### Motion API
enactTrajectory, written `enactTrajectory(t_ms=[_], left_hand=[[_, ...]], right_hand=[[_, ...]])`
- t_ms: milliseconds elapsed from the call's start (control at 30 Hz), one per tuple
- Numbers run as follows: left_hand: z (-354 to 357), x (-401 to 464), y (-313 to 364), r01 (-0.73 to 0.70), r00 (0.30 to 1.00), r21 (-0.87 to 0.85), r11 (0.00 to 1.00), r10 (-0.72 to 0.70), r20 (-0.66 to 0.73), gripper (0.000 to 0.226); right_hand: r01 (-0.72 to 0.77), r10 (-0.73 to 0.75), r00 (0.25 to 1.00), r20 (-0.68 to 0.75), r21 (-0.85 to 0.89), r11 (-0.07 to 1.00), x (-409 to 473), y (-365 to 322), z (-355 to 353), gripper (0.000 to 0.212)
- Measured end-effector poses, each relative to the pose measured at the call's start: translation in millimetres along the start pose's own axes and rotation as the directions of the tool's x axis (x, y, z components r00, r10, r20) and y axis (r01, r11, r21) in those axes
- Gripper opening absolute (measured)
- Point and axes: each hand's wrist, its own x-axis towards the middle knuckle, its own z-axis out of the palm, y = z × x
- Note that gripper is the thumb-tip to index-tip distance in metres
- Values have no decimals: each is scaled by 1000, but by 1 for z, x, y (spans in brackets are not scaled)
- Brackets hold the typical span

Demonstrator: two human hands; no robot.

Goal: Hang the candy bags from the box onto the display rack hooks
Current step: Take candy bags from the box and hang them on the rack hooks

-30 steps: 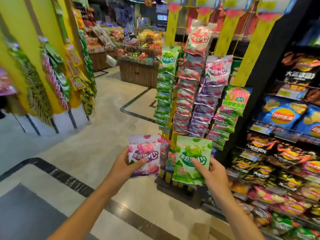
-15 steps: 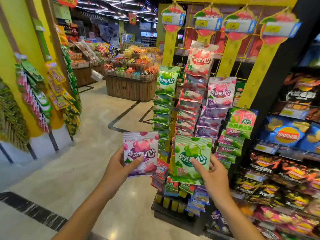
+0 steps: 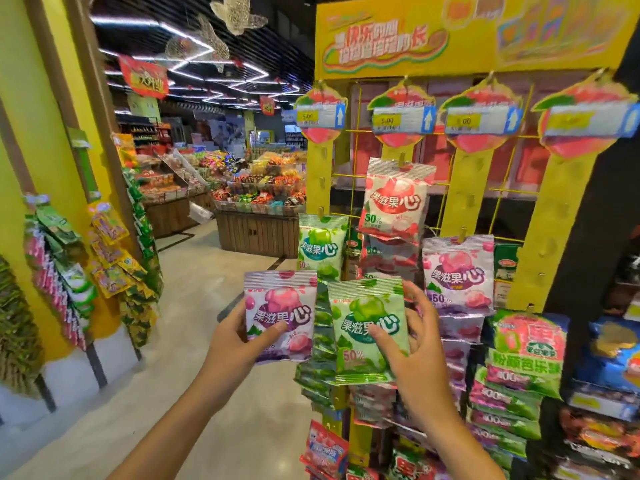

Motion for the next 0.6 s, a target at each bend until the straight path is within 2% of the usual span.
enactTrajectory(t_ms=[200, 600], left_hand=[[-17, 60, 8, -81, 997, -27, 996, 81, 3, 40], [-62, 162, 49, -264, 953, -152, 952, 282, 111, 41]], right_hand=[[110, -118, 992, -51, -140, 984, 48, -5, 31, 49], [317, -363, 916, -172, -246, 916, 144, -67, 99, 45]])
